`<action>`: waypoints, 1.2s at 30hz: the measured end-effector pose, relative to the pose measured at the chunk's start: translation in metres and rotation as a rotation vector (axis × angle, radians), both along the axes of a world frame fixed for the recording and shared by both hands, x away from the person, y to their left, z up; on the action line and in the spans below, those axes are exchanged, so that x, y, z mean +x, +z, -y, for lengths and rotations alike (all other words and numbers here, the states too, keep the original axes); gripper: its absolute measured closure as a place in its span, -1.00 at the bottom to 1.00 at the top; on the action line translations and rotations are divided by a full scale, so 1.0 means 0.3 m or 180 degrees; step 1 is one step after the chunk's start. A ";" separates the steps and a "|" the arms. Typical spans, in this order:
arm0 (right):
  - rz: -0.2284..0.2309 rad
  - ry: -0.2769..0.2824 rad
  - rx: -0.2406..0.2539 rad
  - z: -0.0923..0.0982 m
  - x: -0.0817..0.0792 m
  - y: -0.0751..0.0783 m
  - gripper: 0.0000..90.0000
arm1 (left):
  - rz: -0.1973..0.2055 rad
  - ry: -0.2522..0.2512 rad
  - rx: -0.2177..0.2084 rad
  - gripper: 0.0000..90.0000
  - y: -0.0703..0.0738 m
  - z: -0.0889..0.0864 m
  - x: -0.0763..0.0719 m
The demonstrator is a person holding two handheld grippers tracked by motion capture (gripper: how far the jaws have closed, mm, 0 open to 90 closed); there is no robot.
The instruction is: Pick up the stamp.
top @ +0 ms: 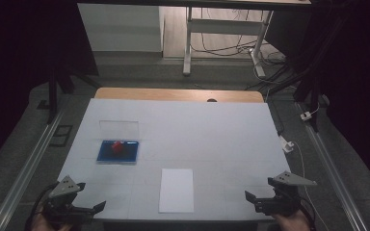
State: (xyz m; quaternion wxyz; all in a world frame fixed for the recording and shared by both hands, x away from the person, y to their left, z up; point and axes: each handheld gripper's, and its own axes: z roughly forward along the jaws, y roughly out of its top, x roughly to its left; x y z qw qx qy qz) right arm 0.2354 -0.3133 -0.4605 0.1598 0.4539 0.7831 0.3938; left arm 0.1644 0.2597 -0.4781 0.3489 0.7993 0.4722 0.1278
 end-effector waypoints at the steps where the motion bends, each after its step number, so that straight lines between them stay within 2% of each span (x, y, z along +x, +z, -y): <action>1: -0.0006 0.0013 -0.0019 -0.002 0.002 0.000 -1.00 | 0.0005 0.0003 -0.0004 -0.91 0.000 0.000 -0.002; 8: 0.0003 -0.0016 -0.0029 -0.001 0.000 0.001 -1.00 | 0.0018 0.0049 0.0025 -0.94 0.002 0.001 -0.003; 13: -0.0002 0.0038 -0.0048 -0.005 -0.001 0.000 -1.00 | 0.0008 0.0063 0.0045 -0.94 0.002 0.003 -0.002; 18: -0.0005 0.0127 -0.0078 -0.010 -0.001 -0.002 -1.00 | -0.0009 0.0029 0.0022 -0.95 0.002 0.002 0.000; 21: -0.0021 0.0136 -0.0075 -0.010 0.000 -0.002 -1.00 | -0.0032 -0.0033 0.0007 -0.95 0.002 0.002 0.003; 28: -0.0036 0.0141 -0.0051 -0.009 0.001 -0.002 -1.00 | -0.0063 -0.0064 -0.0059 -0.96 0.003 -0.004 0.007; 31: -0.0046 0.0145 -0.0054 -0.009 0.001 -0.002 -1.00 | 0.0005 -0.0070 -0.0109 -0.98 0.010 -0.005 0.007; 33: -0.0050 0.0144 -0.0051 -0.009 0.001 -0.002 -1.00 | 0.0063 -0.0063 -0.0085 -0.98 0.017 -0.002 0.010; 36: -0.0056 0.0141 -0.0046 -0.009 0.003 -0.003 -1.00 | 0.0058 -0.0062 -0.0120 -0.98 0.021 -0.002 0.018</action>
